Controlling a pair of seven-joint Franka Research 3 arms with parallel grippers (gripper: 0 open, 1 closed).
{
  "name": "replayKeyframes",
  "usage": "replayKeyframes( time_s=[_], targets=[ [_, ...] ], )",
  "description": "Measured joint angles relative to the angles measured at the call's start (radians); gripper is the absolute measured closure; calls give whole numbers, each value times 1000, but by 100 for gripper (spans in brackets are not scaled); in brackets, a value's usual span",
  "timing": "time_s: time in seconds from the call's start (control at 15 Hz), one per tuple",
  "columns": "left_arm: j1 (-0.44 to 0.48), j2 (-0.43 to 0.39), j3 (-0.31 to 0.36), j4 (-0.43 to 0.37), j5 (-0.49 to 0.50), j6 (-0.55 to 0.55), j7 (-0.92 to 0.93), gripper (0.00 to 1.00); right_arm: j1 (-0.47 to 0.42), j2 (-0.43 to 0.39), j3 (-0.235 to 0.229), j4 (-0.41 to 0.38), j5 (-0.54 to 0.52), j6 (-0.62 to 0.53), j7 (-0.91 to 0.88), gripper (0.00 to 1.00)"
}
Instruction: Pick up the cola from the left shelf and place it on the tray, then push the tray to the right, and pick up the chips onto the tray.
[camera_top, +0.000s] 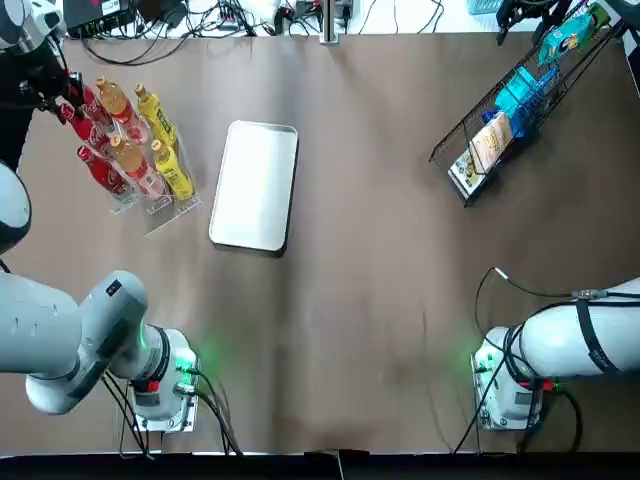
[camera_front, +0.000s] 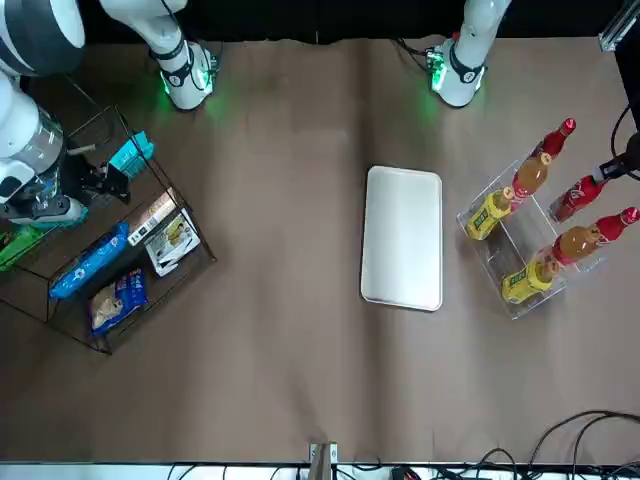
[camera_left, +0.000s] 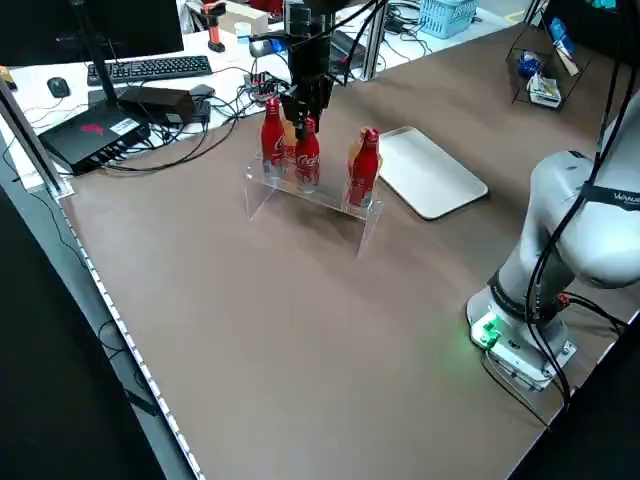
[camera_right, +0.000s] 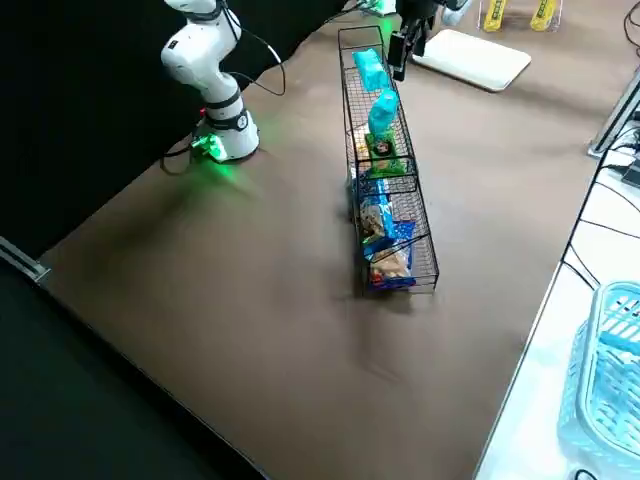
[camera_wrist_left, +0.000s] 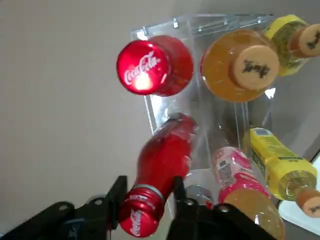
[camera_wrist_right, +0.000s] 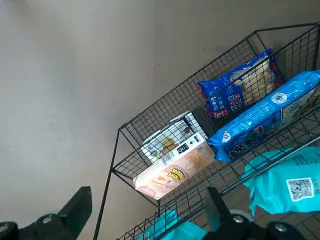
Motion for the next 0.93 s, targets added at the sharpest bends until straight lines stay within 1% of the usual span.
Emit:
replayKeyframes(
  time_s=[0.07,0.33,0.6,0.73,0.93],
  targets=[
    [-3,-1,-1,2,-13,0,0,66,0,1,0,0,0,0,0,0],
    [-6,-2,-4,3,-13,0,-2,66,-2,6,-2,0,0,0,0,0],
    [-6,-2,-4,17,-37,-15,-2,67,-2,8,-2,0,0,0,0,0],
    [-6,-2,-4,51,-40,-61,-2,67,-2,8,-2,0,0,0,0,0],
    [-6,-6,-4,151,-40,-186,-2,67,-2,8,-2,1,0,1,0,0]
  ],
)
